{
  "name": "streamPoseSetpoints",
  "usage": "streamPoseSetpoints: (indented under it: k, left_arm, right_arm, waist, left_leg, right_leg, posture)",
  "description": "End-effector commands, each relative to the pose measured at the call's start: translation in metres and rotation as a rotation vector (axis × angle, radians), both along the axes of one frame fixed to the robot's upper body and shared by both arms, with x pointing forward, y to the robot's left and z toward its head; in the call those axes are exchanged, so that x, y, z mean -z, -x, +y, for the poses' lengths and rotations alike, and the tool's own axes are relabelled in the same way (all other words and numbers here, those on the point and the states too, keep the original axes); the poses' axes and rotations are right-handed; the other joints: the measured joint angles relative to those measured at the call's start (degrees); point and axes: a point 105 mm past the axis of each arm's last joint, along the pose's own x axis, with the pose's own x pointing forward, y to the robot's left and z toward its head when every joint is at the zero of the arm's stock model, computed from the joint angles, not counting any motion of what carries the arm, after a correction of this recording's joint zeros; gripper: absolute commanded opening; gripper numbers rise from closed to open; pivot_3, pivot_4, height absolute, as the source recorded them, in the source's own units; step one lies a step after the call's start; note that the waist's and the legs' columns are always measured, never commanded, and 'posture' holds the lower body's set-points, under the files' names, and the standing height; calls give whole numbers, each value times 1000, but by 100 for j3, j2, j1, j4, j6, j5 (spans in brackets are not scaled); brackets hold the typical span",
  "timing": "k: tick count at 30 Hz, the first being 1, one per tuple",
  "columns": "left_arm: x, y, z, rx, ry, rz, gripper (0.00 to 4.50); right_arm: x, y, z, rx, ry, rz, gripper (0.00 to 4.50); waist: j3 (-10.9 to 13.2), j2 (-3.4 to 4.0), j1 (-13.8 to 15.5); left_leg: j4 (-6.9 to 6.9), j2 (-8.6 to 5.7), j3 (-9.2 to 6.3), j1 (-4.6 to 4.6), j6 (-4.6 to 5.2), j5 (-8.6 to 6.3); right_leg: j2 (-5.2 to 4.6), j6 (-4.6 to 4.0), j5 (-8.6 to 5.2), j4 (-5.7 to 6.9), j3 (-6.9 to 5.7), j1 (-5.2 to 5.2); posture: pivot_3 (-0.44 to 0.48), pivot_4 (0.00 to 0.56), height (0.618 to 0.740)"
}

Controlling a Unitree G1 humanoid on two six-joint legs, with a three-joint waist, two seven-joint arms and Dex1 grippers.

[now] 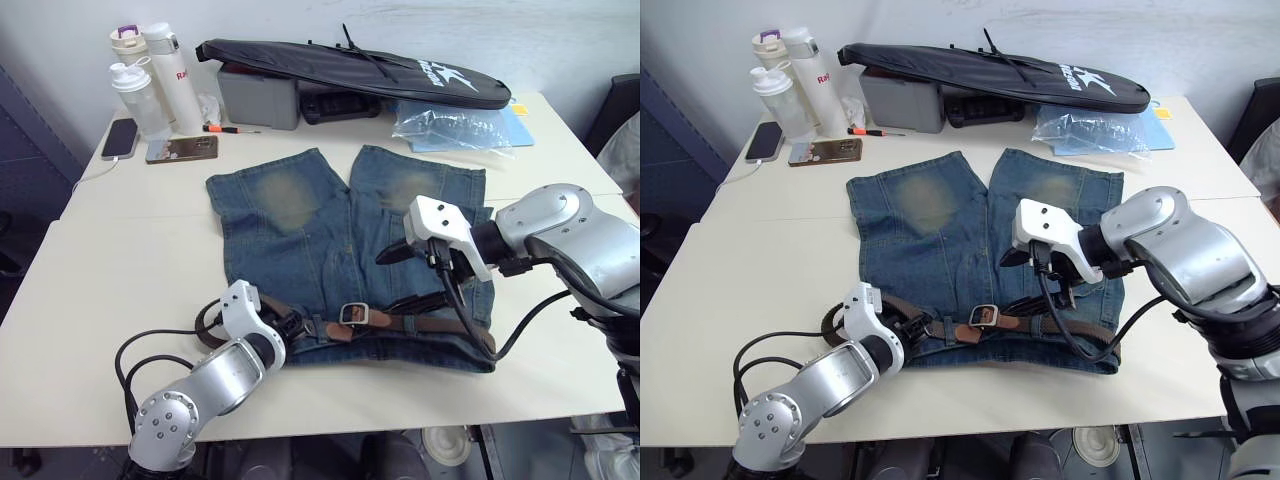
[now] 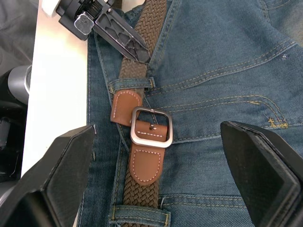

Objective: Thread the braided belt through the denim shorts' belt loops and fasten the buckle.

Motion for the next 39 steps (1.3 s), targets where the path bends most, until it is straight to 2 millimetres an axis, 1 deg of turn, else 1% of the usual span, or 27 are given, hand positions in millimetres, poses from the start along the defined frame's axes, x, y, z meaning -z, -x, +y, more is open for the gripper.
streamPoseSetpoints:
  k: [1, 5, 10, 11, 14, 15, 16, 20, 22, 23, 24, 25, 27, 30, 33, 36, 38, 39]
  left_arm:
    - [-4, 5, -11, 102, 5, -20, 0]
    - [-7, 8, -19, 220, -18, -49, 0]
    - [-9, 12, -16, 287, -44, -59, 0]
    - [-10, 13, -16, 308, -40, -61, 424]
    - [-18, 20, -16, 367, -11, -64, 1281]
    - [-21, 25, -15, 399, -5, -64, 1722]
    - [-24, 28, -11, 427, -10, -73, 2021]
    - [-36, 36, 16, 538, -104, -136, 3772]
    - [-51, 43, 29, 708, -162, -186, 4467]
    - [-57, 47, 33, 775, -179, -192, 4467]
    - [-63, 54, 38, 878, -216, -199, 4467]
    - [-68, 57, 44, 956, -260, -200, 4467]
    - [-73, 58, 54, 1039, -308, -200, 4467]
    - [-88, 50, 61, 1152, -351, -285, 4467]
    - [-94, 46, 68, 1253, -408, -344, 4467]
    - [-99, 36, 81, 1305, -477, -375, 4467]
    - [-104, 30, 86, 1334, -497, -399, 4467]
    - [-107, 23, 90, 1332, -519, -416, 4467]
  right_arm:
    - [-13, 2, 4, -23, -18, -58, 4479]
    - [-13, 2, 5, -21, -27, -60, 4479]
    - [-10, 3, 6, -14, -36, -60, 4479]
    - [-10, 4, 6, -13, -38, -59, 4497]
    - [-8, 6, 7, -7, -47, -55, 4500]
    - [-7, 7, 6, -4, -49, -54, 4500]
    - [-7, 7, 6, -2, -52, -52, 4500]
    - [-3, 12, 1, -1, -51, -38, 4500]
    - [1, 20, 2, -15, -49, -31, 4500]
    - [2, 23, 2, -20, -47, -30, 4500]
    - [7, 27, 4, -33, -41, -38, 4500]
    - [12, 31, 7, -46, -33, -50, 4500]
    - [18, 36, 10, -57, -28, -66, 4500]
    - [33, 44, 14, -58, -1, -124, 4500]
    - [48, 50, 16, -69, 34, -199, 4500]
    - [56, 52, 16, -89, 65, -282, 4500]
    - [61, 54, 17, -96, 67, -308, 4500]
    - [65, 57, 19, -103, 63, -308, 4500]
  waist:
    - [0, 1, -1]
    - [0, 0, 7]
    - [1, 1, -21]
    - [1, 1, -21]
    - [2, 1, -21]
    - [2, 1, -22]
    - [4, -1, -23]
    - [9, 6, -40]
    - [19, 7, -56]
    - [25, 14, -50]
    - [29, 25, -40]
    - [32, 21, -30]
    - [34, 28, -43]
    - [42, 35, -50]
    - [49, 29, -46]
    - [51, 31, -60]
    - [56, 24, -59]
    - [60, 18, -57]
  left_leg:
    - [0, 0, 0, 0, 0, 0]
    - [2, -1, -2, 0, 0, 0]
    - [-4, 1, -1, 1, 0, 0]
    - [-7, 1, -1, 2, -1, 0]
    - [-12, 3, -6, 2, -2, -1]
    - [-12, 3, -6, 2, -2, -1]
    - [-12, 3, -6, 2, -2, -1]
    - [-13, 7, -7, 4, -3, -1]
    - [-17, 10, -3, 6, -4, -1]
    - [-18, 9, -3, 3, -5, -1]
    - [-19, 9, -5, 1, -6, -1]
    - [-18, 5, -3, 2, -6, -1]
    - [-26, 8, -1, 2, -10, -3]
    - [-36, 8, 9, 3, -11, -4]
    - [-47, 21, 11, 4, -28, -3]
    - [-54, 21, 23, 5, -30, -4]
    - [-56, 22, 32, 5, -30, -4]
    - [-56, 24, 33, 6, -29, -3]
  right_leg:
    - [1, 0, 0, 1, 0, 0]
    - [0, 0, 0, 1, 0, 1]
    - [1, 0, 0, -1, 1, 0]
    - [1, 0, 0, 0, 2, 0]
    - [5, 0, 0, 1, 0, -2]
    - [5, 0, 0, 2, 0, -2]
    - [5, 0, 0, 2, 1, -2]
    - [11, -4, -1, 3, 3, -2]
    - [17, -10, -4, 4, 5, -7]
    - [18, -19, -8, 10, 4, -14]
    - [19, -19, -9, 8, 2, -15]
    - [16, -18, -9, 13, 5, -17]
    - [24, -19, -9, 12, 3, -24]
    - [24, -18, -9, 14, 6, -32]
    - [40, -22, -12, 18, 5, -46]
    - [40, -22, -13, 18, 10, -54]
    - [38, -22, -13, 18, 15, -58]
    - [39, -22, -13, 20, 14, -59]
  posture:
    - [0, 150, 652]
    - [0, 150, 652]
    - [0, 150, 652]
    - [0, 150, 652]
    - [0, 150, 652]
    - [0, 150, 652]
    - [0, 150, 652]
    - [0, 150, 652]
    - [0, 150, 652]
    - [0, 150, 652]
    - [0, 150, 652]
    - [0, 150, 652]
    - [0, 150, 652]
    - [0, 150, 652]
    - [0, 150, 652]
    - [0, 150, 652]
    - [0, 150, 652]
    - [0, 150, 652]
